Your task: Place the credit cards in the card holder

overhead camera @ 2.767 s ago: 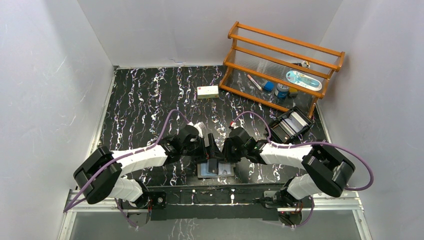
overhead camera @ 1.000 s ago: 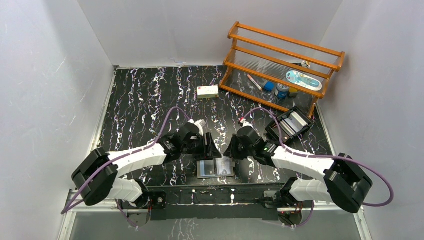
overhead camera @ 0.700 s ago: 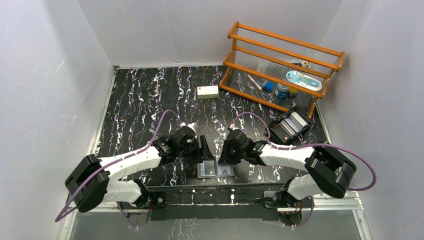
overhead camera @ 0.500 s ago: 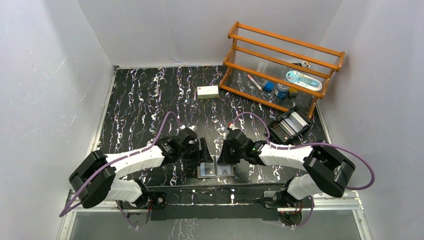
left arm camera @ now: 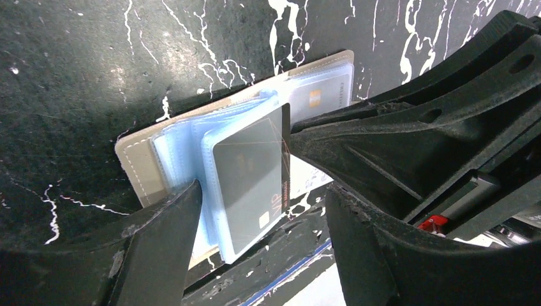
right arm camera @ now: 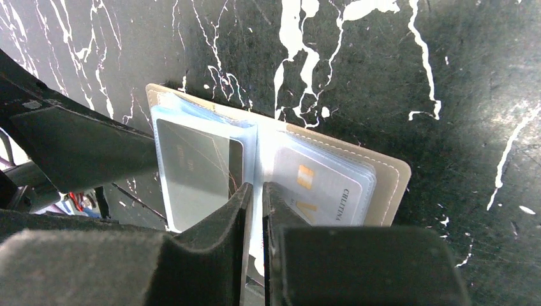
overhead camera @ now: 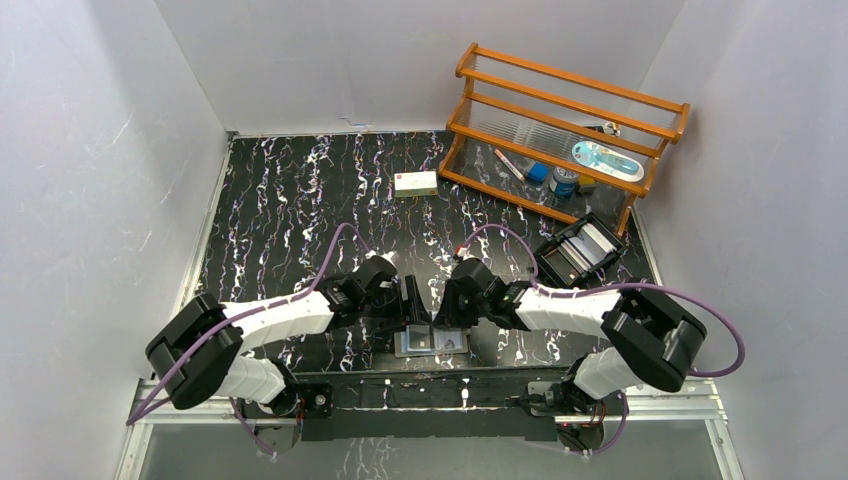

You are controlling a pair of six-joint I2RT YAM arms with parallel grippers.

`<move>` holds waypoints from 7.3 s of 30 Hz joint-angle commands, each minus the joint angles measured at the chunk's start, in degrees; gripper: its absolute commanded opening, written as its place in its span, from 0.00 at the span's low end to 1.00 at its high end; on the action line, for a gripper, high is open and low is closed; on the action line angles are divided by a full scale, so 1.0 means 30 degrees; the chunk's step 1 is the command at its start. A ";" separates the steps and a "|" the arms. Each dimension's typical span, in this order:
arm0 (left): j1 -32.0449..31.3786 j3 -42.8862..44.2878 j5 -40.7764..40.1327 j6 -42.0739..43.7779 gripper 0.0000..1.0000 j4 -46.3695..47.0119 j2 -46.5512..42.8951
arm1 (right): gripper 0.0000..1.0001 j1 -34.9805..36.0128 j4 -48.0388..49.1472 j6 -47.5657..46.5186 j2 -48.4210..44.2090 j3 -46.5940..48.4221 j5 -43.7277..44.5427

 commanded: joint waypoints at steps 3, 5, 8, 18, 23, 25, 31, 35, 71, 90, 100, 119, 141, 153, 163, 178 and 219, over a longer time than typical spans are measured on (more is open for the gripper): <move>0.0005 -0.0311 0.1247 -0.0289 0.69 0.1700 -0.0502 | 0.19 0.0099 0.0394 0.0038 0.0291 -0.0251 0.0193; -0.0002 -0.0302 0.1560 -0.0484 0.69 0.2008 -0.0768 | 0.19 0.0092 0.0430 0.0081 0.0265 -0.0329 0.0188; -0.0008 -0.0285 0.1903 -0.0696 0.69 0.2382 -0.1276 | 0.19 0.0099 0.0469 0.0147 0.0174 -0.0426 0.0236; -0.0001 -0.0459 0.2065 -0.0778 0.70 0.2865 -0.1781 | 0.22 0.0085 0.0250 0.0153 -0.0472 -0.0597 0.0907; -0.0011 -0.0563 0.2072 -0.0707 0.70 0.3209 -0.1144 | 0.26 0.0090 -0.0498 0.0259 -0.1851 -0.0865 0.1980; -0.0019 -0.0503 0.2029 -0.0619 0.69 0.3218 -0.0950 | 0.28 0.0099 -0.0787 0.0381 -0.2507 -0.1035 0.2515; -0.0018 -0.0436 0.1904 -0.0397 0.60 0.3286 -0.0430 | 0.30 0.0099 -0.1429 0.0821 -0.3964 -0.1606 0.3662; -0.0028 -0.0605 0.1683 -0.0348 0.56 0.3143 -0.0394 | 0.33 0.0093 -0.2761 0.0895 -0.5253 -0.1622 0.5220; 0.0015 0.1993 -0.4175 0.4089 0.68 -0.7000 -0.7319 | 0.60 -1.6667 -0.5456 -2.6878 0.2600 0.7831 1.0682; -0.0010 0.1516 -0.3864 0.4177 0.70 -0.6242 -0.7273 | 0.45 -1.6660 -0.2744 -2.8094 0.4234 0.6514 1.2504; -0.0011 0.1302 -0.3686 0.3941 0.71 -0.6025 -0.7551 | 0.35 -1.6394 -0.3183 -2.7661 0.3012 0.6782 1.2624; 0.0001 0.0946 -0.3402 0.3459 0.71 -0.5594 -0.7678 | 0.09 -1.6160 -0.7588 -2.5879 0.2208 0.9239 1.0516; 0.0301 -0.0711 -0.1597 0.1966 0.59 -0.3751 -0.4400 | 0.00 -1.4248 -1.5258 -1.4853 0.0027 1.6201 -0.0729; 0.1507 -0.2026 0.0637 0.1328 0.51 -0.1667 -0.4054 | 0.00 -0.9766 -0.9030 -0.8828 -0.3536 0.8027 -0.5843; 0.1513 -0.2329 0.0760 0.1290 0.40 -0.1267 -0.3285 | 0.00 -0.7199 -0.1376 -0.2734 -0.5238 0.1707 -0.7561; 0.1513 -0.2734 0.0869 0.0968 0.00 -0.1097 -0.2925 | 0.00 -0.5762 0.2961 -0.1626 -0.3843 -0.1748 -0.7854; 0.1513 -0.3446 0.0410 0.0659 0.00 -0.0957 -0.2967 | 0.00 -0.3888 0.5492 0.0184 -0.2904 -0.4040 -0.6725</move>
